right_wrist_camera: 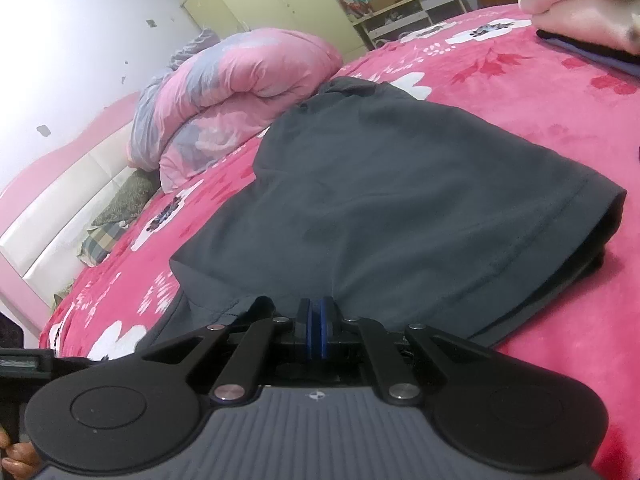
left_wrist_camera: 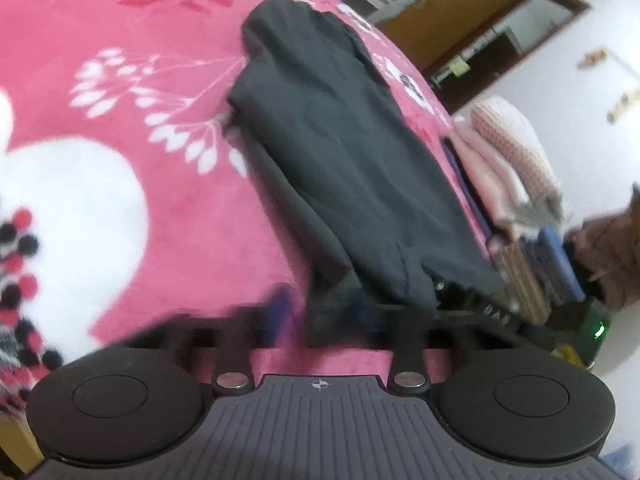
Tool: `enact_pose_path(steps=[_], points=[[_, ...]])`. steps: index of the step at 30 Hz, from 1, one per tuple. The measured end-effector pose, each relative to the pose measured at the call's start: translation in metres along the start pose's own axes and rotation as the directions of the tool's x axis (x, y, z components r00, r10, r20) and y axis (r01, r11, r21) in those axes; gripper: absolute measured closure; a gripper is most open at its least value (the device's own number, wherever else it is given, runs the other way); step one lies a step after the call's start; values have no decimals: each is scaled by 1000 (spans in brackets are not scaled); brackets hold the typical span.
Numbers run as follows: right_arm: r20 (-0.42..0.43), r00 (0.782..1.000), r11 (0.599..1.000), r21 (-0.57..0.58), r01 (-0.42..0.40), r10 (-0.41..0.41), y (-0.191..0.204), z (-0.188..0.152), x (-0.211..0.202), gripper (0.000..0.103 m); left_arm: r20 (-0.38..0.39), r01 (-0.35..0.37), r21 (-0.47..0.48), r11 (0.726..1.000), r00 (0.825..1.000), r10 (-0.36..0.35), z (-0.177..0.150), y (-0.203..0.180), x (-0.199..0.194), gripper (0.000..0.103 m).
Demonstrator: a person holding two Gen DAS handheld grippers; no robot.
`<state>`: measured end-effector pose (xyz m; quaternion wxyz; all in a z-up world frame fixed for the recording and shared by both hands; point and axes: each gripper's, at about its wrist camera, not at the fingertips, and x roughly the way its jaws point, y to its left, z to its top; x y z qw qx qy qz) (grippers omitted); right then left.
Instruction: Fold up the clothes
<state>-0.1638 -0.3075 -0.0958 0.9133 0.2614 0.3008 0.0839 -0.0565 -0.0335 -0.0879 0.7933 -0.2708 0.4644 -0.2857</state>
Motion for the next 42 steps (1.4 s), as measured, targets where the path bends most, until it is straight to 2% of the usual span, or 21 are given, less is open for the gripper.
enact_pose_path(steps=[2, 5, 9, 11, 13, 14, 16, 20, 21, 23, 24, 27, 30, 33, 35, 36, 37, 39, 42], points=[[-1, 1000, 1000, 1, -4, 4, -1, 0, 0, 100, 1, 40, -65, 997, 999, -40, -3, 4, -6, 101], [-6, 1000, 1000, 19, -18, 18, -4, 2, 0, 100, -23, 17, -94, 995, 1000, -19, -10, 12, -6, 102], [-50, 995, 988, 134, -79, 86, -18, 10, 0, 96, -45, 41, -176, 984, 998, -49, -15, 31, -1, 101], [-67, 988, 972, 204, -120, 136, -25, 15, 0, 91, -44, 51, -173, 984, 997, -60, -16, 33, -1, 101], [-79, 981, 957, 248, -153, 177, -29, 20, -1, 76, -42, 54, -160, 986, 997, -61, -16, 33, 0, 99], [-85, 979, 956, 243, -162, 187, -26, 22, -1, 72, -41, 57, -156, 986, 997, -64, -17, 33, 0, 99], [-118, 974, 963, 212, -166, 194, -15, 25, 3, 58, -39, 66, -146, 987, 997, -72, -17, 34, 1, 99], [-178, 970, 981, 128, -145, 167, 10, 29, 15, 57, -34, 80, -128, 989, 996, -85, -18, 35, 1, 99], [-186, 970, 985, 105, -138, 156, 16, 29, 17, 61, -32, 83, -123, 989, 996, -87, -18, 35, 0, 99], [-195, 969, 988, 41, -149, 154, 30, 27, 17, 77, -27, 89, -113, 990, 995, -92, -19, 35, -2, 99], [-195, 969, 987, -11, -159, 154, 40, 24, 14, 90, -22, 92, -108, 990, 995, -95, -20, 36, -4, 99], [-196, 968, 968, -164, -188, 155, 69, 16, 6, 92, 6, 101, -102, 990, 995, -101, -19, 41, -14, 99], [-197, 968, 926, -313, -212, 156, 98, 8, -1, 92, 45, 110, -106, 988, 993, -105, -15, 48, -25, 96], [-198, 968, 860, -455, -232, 156, 128, 0, -9, 89, 69, 113, -94, 989, 992, -107, -11, 49, -30, 90], [-227, 968, 828, -519, -213, 107, 140, -10, -7, 75, 84, 114, -84, 990, 991, -107, -8, 49, -32, 87], [-241, 967, 810, -550, -203, 78, 146, -16, -6, 59, 91, 115, -78, 990, 990, -108, -6, 49, -34, 86], [-243, 968, 794, -577, -191, 56, 150, -21, -6, 54, 98, 115, -73, 991, 989, -108, -5, 49, -35, 86], [-248, 968, 780, -595, -192, 49, 152, -25, -11, 54, 112, 116, -63, 991, 988, -108, -2, 49, -38, 86], [-242, 967, 799, -564, -206, 79, 147, -21, -24, 54, 133, 117, -47, 992, 985, -110, 3, 49, -42, 85]])
